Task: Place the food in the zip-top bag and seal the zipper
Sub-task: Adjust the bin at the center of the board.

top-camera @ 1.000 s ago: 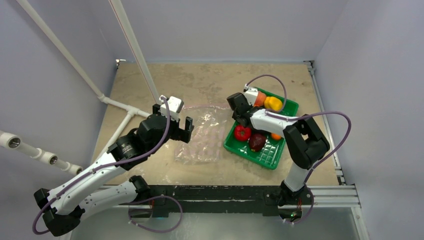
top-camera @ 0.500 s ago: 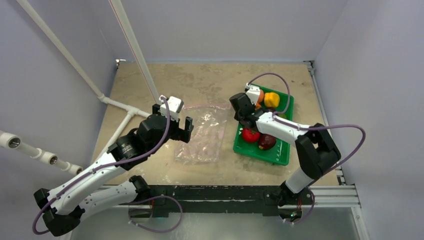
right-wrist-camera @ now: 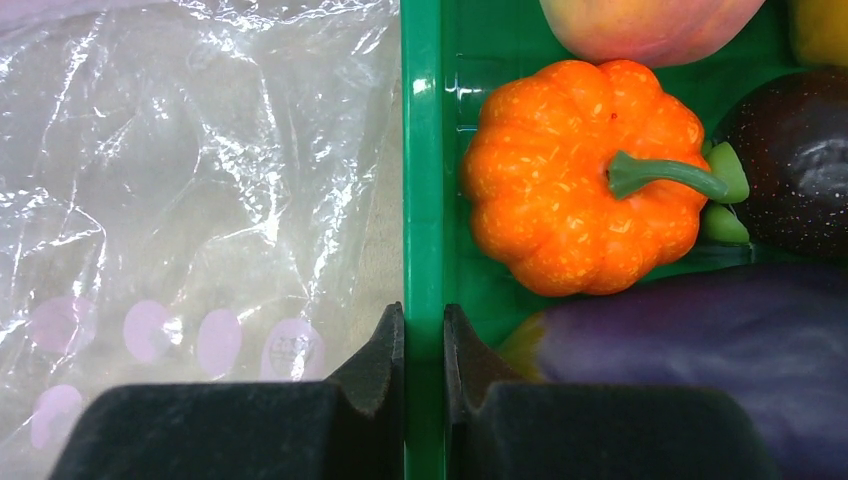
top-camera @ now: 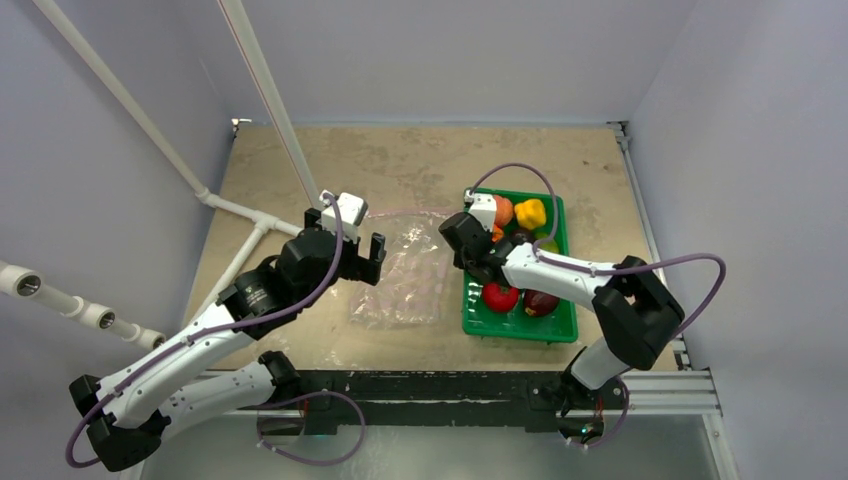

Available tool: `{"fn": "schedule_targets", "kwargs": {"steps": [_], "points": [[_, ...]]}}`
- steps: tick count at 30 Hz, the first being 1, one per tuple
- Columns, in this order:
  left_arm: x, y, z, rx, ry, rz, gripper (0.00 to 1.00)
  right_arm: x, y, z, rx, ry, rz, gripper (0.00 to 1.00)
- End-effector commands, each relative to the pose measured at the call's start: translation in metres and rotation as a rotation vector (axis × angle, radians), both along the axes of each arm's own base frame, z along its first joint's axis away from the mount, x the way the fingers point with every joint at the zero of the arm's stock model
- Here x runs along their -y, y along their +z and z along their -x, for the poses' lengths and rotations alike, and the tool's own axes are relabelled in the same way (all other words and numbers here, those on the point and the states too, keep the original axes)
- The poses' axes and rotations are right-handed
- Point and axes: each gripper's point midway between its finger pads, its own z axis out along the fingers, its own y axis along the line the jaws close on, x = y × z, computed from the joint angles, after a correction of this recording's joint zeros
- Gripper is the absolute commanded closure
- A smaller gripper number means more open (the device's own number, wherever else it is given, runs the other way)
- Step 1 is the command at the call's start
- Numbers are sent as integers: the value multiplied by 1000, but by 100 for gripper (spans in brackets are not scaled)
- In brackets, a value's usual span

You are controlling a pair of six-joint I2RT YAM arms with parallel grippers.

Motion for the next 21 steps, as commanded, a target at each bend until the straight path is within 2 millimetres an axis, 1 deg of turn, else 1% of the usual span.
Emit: {"fn": "schedule_targets", "kwargs": {"steps": [1, 4, 7, 8, 10, 11, 13, 15, 21], "points": [[-4, 0, -2, 6, 19, -8, 2, -2, -6, 3, -28, -20, -20, 100], [-3, 0, -3, 6, 19, -9, 2, 0, -18, 5, -57, -31, -3, 100], [-2, -1, -3, 2, 15, -11, 2, 3, -28, 5, -71, -48, 16, 94], [-2, -2, -2, 2, 14, -12, 2, 4, -31, 5, -76, -56, 23, 90], [-2, -1, -3, 2, 13, -10, 2, 6, -34, 5, -79, -67, 31, 85], [-2, -1, -2, 2, 12, -10, 2, 6, -32, 4, -77, -70, 30, 81], [-1, -2, -2, 2, 9, -12, 2, 6, -26, 3, -66, -74, 25, 76], [-1, -1, -2, 3, 7, -12, 2, 5, -16, 1, -49, -80, 14, 69], [-2, -1, -2, 5, 7, -9, 2, -3, 35, -11, 39, -80, -59, 54]]}}
